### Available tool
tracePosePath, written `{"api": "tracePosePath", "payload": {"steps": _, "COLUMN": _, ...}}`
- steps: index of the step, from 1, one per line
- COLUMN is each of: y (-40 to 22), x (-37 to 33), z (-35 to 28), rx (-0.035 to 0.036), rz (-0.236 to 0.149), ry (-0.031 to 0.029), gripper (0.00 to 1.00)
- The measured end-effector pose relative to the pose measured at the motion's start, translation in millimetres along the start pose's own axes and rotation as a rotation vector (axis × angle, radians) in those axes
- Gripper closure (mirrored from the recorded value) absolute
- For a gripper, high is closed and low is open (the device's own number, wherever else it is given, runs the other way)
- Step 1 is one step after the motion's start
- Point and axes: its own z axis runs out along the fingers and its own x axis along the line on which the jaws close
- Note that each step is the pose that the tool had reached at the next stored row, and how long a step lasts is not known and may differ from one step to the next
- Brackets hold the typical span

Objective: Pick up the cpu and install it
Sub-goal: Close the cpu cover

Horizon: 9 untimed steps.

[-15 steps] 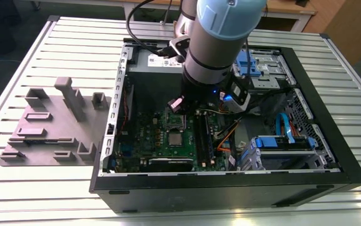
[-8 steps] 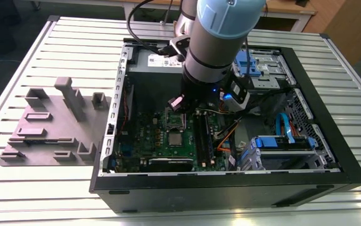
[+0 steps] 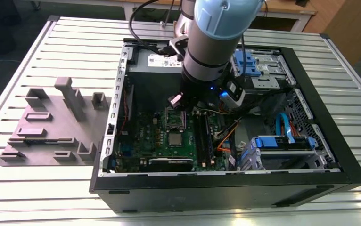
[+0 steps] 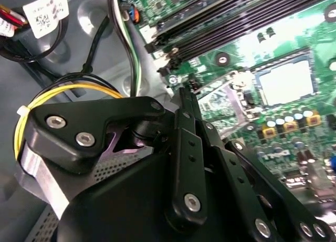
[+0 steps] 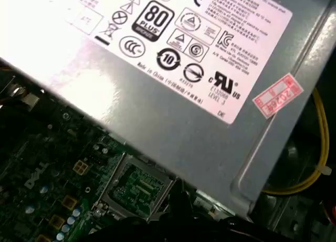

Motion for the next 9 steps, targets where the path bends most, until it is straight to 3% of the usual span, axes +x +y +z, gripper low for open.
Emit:
{"api": "tracePosePath", "payload": {"steps": 3, "y": 3.0, "x": -2.1, "z": 4.9, "rx": -0.0001, "rz": 0.000, "ry": -0.0002, "gripper": 0.90}}
{"api": "tracePosePath", "payload": {"steps": 9, "y": 2.9, "x": -2.2, "z": 5.2, "rx": 0.0007, "rz": 0.000, "ry": 0.0004, "gripper": 0.90}}
